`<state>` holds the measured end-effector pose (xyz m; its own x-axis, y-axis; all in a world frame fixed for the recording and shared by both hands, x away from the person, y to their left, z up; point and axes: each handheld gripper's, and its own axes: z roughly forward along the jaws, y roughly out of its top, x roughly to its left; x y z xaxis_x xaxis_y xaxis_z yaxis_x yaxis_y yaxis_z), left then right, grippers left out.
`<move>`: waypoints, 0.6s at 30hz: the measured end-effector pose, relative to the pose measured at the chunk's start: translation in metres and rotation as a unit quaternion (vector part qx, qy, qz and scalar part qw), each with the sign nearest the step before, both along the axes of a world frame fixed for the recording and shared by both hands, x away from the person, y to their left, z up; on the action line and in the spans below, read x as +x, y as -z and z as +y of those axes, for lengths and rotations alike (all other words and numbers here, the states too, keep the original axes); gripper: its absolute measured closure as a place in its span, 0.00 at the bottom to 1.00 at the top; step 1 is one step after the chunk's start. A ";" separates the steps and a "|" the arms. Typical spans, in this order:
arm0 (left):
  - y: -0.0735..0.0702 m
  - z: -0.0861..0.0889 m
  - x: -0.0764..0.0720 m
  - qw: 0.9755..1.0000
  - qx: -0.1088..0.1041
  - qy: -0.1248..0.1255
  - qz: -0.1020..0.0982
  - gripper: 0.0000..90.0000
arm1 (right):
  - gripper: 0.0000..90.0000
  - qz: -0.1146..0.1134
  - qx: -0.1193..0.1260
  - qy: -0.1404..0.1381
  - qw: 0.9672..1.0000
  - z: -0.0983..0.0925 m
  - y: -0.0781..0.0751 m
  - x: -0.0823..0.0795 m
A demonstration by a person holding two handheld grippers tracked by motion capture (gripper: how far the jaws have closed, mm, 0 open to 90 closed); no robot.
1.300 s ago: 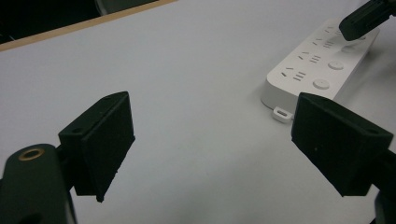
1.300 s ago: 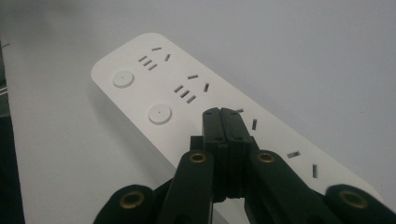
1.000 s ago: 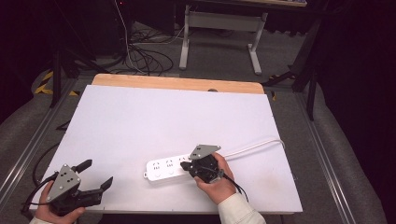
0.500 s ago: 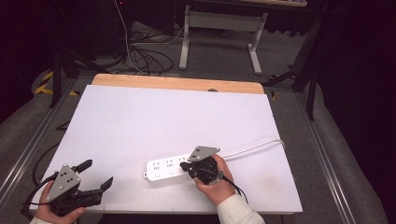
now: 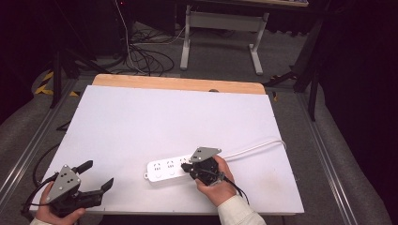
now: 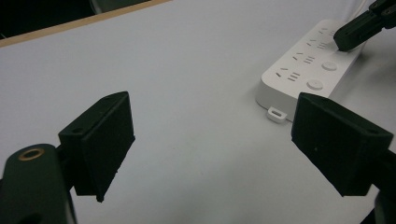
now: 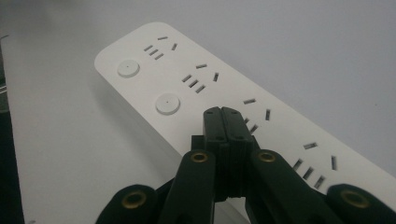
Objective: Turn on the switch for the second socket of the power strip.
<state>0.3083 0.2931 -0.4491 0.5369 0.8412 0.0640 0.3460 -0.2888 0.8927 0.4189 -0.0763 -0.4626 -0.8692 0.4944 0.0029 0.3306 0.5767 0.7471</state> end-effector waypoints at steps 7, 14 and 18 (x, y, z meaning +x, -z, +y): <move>0.000 0.000 0.000 1.000 0.002 0.001 0.000 0.15 | 1.00 -0.004 -0.003 0.002 1.000 0.001 0.001 -0.001; 0.000 -0.001 0.000 1.000 0.000 0.001 0.002 0.15 | 1.00 -0.007 -0.002 0.002 1.000 0.001 0.002 -0.002; 0.000 -0.001 0.000 1.000 0.002 0.002 0.002 0.15 | 1.00 -0.010 -0.001 0.001 1.000 0.000 0.003 -0.002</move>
<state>0.3083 0.2925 -0.4492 0.5402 0.8390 0.0651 0.3487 -0.2936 0.8901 0.4168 -0.0761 -0.4651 -0.8680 0.4964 -0.0154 0.3171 0.5780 0.7519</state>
